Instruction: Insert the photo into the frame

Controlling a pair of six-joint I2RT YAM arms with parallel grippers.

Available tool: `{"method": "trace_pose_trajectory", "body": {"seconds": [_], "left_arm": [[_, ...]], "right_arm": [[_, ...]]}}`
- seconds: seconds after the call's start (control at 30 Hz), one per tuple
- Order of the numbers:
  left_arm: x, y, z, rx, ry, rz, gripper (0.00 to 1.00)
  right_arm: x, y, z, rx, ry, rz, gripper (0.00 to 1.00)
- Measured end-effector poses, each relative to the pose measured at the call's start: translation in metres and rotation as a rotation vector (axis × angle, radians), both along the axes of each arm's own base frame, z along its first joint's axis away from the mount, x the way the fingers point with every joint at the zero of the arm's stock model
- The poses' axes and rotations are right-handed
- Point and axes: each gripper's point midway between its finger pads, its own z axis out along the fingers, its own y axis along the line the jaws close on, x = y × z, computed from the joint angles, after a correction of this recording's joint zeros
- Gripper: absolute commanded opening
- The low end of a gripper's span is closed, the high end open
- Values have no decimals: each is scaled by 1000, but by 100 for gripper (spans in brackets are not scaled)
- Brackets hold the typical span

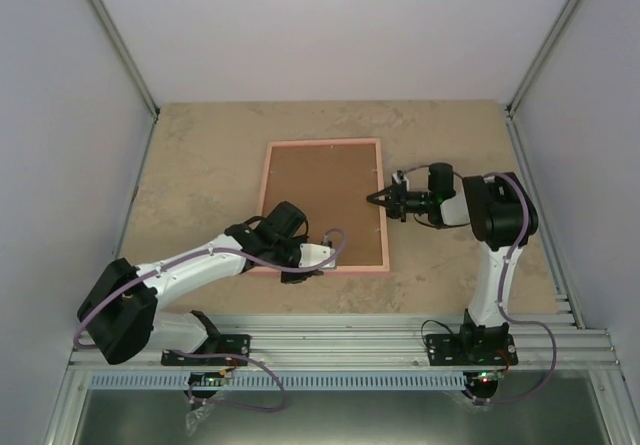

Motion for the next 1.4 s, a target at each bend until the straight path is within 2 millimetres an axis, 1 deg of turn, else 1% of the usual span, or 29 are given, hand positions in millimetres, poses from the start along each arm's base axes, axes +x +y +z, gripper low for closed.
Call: {"method": "trace_pose_trajectory", "body": {"seconds": [0.1,0.13,0.2,0.27,0.4,0.47,0.5,0.63,0.67,0.77,0.87,0.93,1.03,1.1,1.17,1.23,1.3,1.4], "left_arm": [[1,2,3,-4,-21,12,27],[2,2,5,-7,-32,15,34],[8,1,15,-27,-78,29,52],[14,1,27,-50,-118,53,65],[27,4,57,-92,-170,120,83],[35,8,77,-120,-198,160,96],[41,11,89,-140,-213,193,99],[72,29,134,-208,-266,353,99],[83,37,146,-225,-269,415,99],[115,60,168,-267,-261,593,99],[140,83,181,-316,-231,760,100],[152,100,188,-357,-208,862,100],[170,130,197,-423,-175,1025,99],[179,152,200,-459,-159,1130,99],[187,169,204,-486,-152,1212,100],[193,183,209,-508,-151,1280,99],[198,193,212,-526,-153,1329,99],[202,206,217,-545,-158,1386,100]], "right_arm": [[2,1,9,-3,-5,-8,1],[2,1,12,-10,-5,-10,1],[4,0,17,-31,-38,-13,1],[9,-1,27,-63,-103,-13,1],[21,-6,51,-132,-164,-27,0],[28,-9,72,-161,-223,-26,0],[31,-11,81,-172,-252,-27,0],[49,-22,132,-245,-431,-29,0],[54,-25,145,-267,-484,-30,1],[61,-33,185,-334,-648,-27,1],[68,-38,227,-411,-826,-23,1],[73,-40,250,-461,-940,-21,1],[79,-45,281,-548,-1098,-26,0],[81,-47,297,-612,-1183,-25,0],[82,-47,307,-674,-1253,-20,1],[83,-42,314,-746,-1336,-6,1],[81,-34,318,-818,-1420,21,1],[73,-10,318,-927,-1547,90,0]]}}
